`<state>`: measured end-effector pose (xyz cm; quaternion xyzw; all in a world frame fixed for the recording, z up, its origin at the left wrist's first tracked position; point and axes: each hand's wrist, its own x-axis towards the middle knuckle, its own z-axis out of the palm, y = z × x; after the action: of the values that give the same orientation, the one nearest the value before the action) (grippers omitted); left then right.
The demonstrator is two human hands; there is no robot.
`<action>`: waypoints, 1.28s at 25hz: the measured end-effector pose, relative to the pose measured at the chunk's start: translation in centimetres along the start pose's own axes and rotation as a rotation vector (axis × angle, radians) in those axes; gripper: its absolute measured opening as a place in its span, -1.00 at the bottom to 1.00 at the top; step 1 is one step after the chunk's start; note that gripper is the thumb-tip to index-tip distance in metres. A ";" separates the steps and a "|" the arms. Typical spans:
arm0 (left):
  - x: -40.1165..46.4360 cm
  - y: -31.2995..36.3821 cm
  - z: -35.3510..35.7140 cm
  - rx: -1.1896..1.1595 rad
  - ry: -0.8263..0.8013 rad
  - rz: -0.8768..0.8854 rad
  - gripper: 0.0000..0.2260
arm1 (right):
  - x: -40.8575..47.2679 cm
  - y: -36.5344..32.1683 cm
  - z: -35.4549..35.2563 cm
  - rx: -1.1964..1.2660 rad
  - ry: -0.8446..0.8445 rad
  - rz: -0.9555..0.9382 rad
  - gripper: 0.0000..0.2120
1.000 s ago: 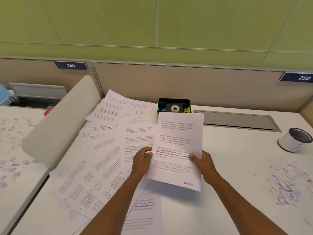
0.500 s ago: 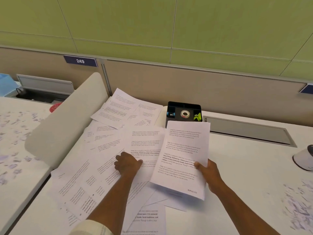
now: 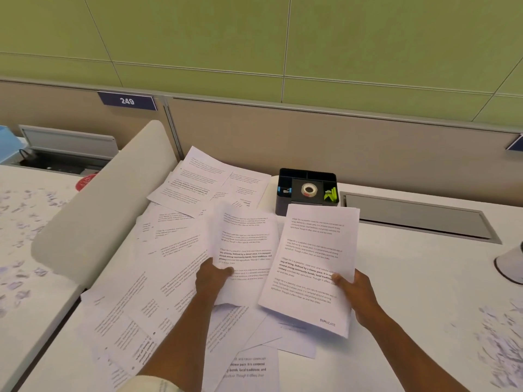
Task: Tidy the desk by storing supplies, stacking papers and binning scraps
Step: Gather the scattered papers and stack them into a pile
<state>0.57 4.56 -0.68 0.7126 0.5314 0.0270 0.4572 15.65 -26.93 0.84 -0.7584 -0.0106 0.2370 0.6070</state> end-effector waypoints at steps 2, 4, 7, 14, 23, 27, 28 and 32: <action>0.0 -0.6 -0.6 -0.203 -0.038 0.047 -0.61 | -0.1 0.2 -0.4 0.010 0.011 -0.003 -0.71; -0.3 -0.8 -1.1 -0.342 -0.061 0.065 -0.65 | -0.3 0.2 -0.6 0.019 0.017 -0.005 -0.72; -0.8 -1.0 -2.0 -0.453 -0.102 0.115 -0.64 | -0.9 -0.2 -0.9 0.033 0.019 -0.011 -0.72; -2.2 -1.1 -5.8 -0.688 -0.226 0.179 -0.73 | -2.1 -0.8 -3.3 0.074 0.043 -0.014 -0.73; -7.1 0.8 -4.8 -0.544 -0.494 0.349 -0.55 | -4.7 -2.8 -0.9 0.191 -0.127 -0.024 -0.71; -9.2 1.1 -2.7 -0.406 -0.545 0.375 -0.56 | -5.7 -3.4 -0.2 0.265 -0.199 -0.025 -0.71; -9.6 1.2 -2.3 -0.403 -0.563 0.375 -0.55 | -6.0 -3.5 -0.3 0.276 -0.200 -0.029 -0.71; -10.5 1.8 -1.5 -0.436 -0.667 0.362 -0.55 | -6.8 -3.4 -1.1 0.320 -0.160 -0.033 -0.75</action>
<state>-3.47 -2.79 6.10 0.6506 0.2030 -0.0134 0.7316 10.89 -29.09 6.51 -0.6305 -0.0332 0.2853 0.7211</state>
